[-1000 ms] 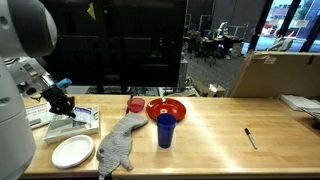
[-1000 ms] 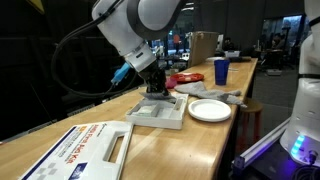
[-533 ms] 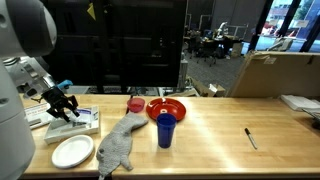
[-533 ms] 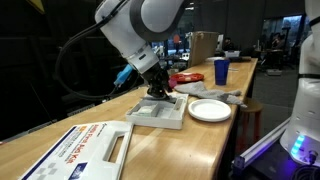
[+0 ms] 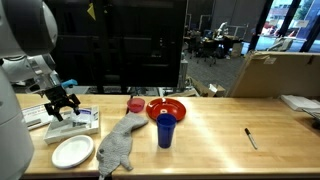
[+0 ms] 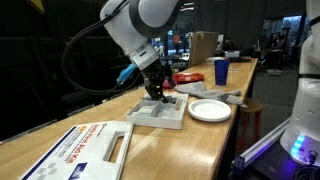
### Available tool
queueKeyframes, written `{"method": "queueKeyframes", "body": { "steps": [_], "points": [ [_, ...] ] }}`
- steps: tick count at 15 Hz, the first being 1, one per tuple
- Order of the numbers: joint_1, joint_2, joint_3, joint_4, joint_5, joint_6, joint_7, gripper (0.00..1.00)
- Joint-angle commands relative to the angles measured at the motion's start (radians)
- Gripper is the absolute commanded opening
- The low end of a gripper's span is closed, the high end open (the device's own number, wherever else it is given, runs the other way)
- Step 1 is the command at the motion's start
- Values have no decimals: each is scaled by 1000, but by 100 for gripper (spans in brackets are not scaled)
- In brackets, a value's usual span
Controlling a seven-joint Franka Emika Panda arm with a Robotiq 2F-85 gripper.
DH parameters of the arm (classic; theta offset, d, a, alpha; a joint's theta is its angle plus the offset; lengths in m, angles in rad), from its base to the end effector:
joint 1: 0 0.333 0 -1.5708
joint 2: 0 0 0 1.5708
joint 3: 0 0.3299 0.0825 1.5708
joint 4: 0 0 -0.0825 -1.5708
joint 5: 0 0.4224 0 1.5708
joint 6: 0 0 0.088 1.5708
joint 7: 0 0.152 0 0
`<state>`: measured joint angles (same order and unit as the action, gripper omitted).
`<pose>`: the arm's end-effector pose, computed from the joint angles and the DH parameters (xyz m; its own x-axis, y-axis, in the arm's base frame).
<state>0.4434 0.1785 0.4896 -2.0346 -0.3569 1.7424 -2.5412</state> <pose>0.3613 0.4075 0.2948 -0.8810 -0.4046 0.2451 -0.4725 0.7770 -0.4160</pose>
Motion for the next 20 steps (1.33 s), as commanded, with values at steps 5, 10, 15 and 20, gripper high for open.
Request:
{"method": "queueKeyframes", "body": {
  "steps": [5, 10, 15, 20],
  "points": [
    [-116, -109, 47, -58, 280, 193, -62, 100],
    [-137, -182, 50, -130, 362, 295, -60, 100],
    [-76, -224, -23, -189, 412, 359, -59, 100],
    [-62, -249, -45, -232, 427, 389, -58, 100]
  ]
}}
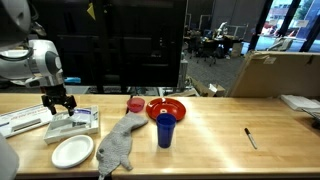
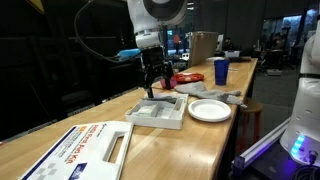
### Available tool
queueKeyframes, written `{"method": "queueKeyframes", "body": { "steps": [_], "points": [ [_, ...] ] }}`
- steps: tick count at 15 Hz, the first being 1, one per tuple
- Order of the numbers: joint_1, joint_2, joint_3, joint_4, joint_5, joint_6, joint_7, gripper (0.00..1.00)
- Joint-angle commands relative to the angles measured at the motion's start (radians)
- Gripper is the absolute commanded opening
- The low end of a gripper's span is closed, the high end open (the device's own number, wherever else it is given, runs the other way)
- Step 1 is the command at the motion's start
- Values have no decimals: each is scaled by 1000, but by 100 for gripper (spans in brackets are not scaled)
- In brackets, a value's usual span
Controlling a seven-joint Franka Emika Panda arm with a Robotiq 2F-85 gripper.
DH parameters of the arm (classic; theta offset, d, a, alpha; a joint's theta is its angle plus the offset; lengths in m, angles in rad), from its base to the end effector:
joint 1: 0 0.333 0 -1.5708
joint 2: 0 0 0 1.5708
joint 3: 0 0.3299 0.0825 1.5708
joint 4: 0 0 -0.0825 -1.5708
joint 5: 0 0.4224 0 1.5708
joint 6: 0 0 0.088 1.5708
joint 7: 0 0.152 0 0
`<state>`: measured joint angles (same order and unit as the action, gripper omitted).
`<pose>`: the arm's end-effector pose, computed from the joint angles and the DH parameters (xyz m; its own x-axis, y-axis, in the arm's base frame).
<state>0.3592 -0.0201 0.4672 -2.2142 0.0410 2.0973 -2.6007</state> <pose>0.3633 0.3994 0.3240 -0.9615 -0.2570 0.0973 -0.2609 0.9649 -0.0302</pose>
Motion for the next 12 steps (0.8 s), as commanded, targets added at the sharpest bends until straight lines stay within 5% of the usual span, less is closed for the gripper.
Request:
{"method": "queueKeyframes", "body": {
  "steps": [1, 12],
  "points": [
    [25, -54, -25, -60, 33, 37, 1, 100],
    [61, -48, -40, -71, 325, 22, 1, 100]
  ]
}}
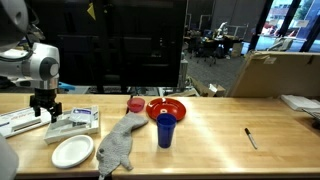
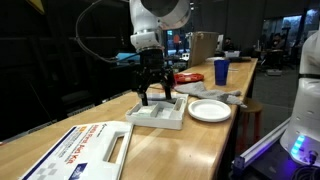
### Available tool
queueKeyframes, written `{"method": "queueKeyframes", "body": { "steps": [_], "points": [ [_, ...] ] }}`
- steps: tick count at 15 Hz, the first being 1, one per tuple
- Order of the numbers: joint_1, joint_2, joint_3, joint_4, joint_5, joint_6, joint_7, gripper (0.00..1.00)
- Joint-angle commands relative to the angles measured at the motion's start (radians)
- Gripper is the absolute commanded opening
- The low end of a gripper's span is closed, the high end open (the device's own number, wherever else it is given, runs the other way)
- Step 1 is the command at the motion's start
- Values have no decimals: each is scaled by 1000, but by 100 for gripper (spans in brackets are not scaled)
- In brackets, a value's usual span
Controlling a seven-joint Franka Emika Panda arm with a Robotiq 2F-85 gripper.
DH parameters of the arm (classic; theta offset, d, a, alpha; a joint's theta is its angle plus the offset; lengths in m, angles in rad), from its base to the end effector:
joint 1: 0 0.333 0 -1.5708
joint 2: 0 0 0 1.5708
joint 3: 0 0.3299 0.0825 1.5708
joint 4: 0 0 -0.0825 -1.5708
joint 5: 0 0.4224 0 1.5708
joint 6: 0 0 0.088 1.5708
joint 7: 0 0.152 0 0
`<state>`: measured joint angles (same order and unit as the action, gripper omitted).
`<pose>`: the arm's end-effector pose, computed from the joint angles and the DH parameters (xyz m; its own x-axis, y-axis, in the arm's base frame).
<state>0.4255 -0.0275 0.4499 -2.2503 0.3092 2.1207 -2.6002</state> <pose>0.3226 0.4258 0.3155 -0.9602 -0.1674 0.2234 -0.1399 0.9811 0.1340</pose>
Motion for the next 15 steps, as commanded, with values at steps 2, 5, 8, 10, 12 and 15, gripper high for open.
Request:
{"method": "queueKeyframes", "body": {
  "steps": [2, 5, 8, 10, 12, 15],
  "points": [
    [-10, -42, -34, -44, 94, -6, 42, 100],
    [-13, -36, -44, -57, 134, 4, 84, 100],
    [-10, -28, -46, -57, 170, -5, 109, 100],
    [-7, -25, -43, -53, 190, -14, 113, 100],
    [-3, -21, -39, -48, 208, -18, 110, 100],
    [7, 1, -31, -38, 248, -10, 92, 100]
  ]
}}
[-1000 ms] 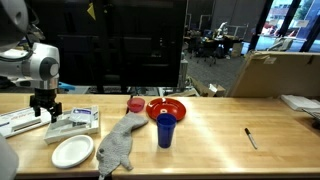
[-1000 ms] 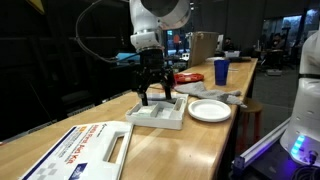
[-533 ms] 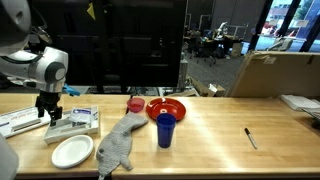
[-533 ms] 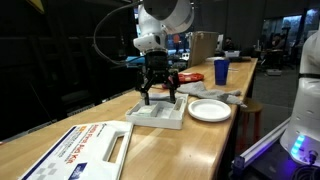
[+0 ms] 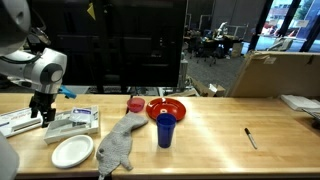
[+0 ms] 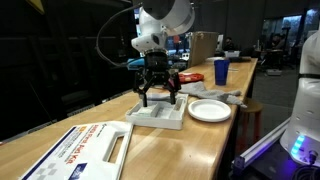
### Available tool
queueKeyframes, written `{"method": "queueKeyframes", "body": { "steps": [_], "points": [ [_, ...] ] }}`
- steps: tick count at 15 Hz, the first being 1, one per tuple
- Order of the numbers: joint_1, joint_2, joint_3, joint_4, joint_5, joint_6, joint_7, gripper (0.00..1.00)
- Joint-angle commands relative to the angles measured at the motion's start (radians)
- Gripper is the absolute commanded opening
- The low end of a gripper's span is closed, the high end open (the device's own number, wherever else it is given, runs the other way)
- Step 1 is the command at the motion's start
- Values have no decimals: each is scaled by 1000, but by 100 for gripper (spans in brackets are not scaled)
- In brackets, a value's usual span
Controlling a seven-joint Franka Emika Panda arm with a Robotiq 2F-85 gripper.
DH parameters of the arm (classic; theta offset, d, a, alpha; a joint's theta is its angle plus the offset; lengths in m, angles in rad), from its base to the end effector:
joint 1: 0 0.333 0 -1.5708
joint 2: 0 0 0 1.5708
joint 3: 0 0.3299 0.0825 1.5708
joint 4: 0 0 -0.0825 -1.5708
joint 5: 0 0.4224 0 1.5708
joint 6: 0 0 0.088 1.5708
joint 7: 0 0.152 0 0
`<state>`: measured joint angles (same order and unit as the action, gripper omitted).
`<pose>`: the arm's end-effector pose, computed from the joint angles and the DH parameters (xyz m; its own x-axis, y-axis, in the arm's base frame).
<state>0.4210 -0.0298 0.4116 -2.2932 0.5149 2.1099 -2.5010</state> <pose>0.3200 0.4134 0.3020 -0.9212 0.0686 0.3829 0.1446 0.9742 0.1733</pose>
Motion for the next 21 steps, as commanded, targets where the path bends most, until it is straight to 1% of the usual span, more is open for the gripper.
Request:
{"method": "queueKeyframes", "body": {
  "steps": [1, 4, 7, 8, 9, 11, 19, 21],
  "points": [
    [17, 17, 11, 10, 55, 12, -8, 100],
    [30, 67, 28, 31, 85, 34, -16, 100],
    [41, 125, 53, 60, 82, 40, -27, 100],
    [42, 128, 59, 59, 72, 49, -24, 100],
    [29, 104, 54, 40, 66, 28, -7, 100],
    [29, 121, 59, 43, 66, 30, -6, 100],
    [23, 121, 58, 43, 66, 29, -6, 100],
    [27, 137, 61, 65, 59, 27, -5, 100]
  ]
}}
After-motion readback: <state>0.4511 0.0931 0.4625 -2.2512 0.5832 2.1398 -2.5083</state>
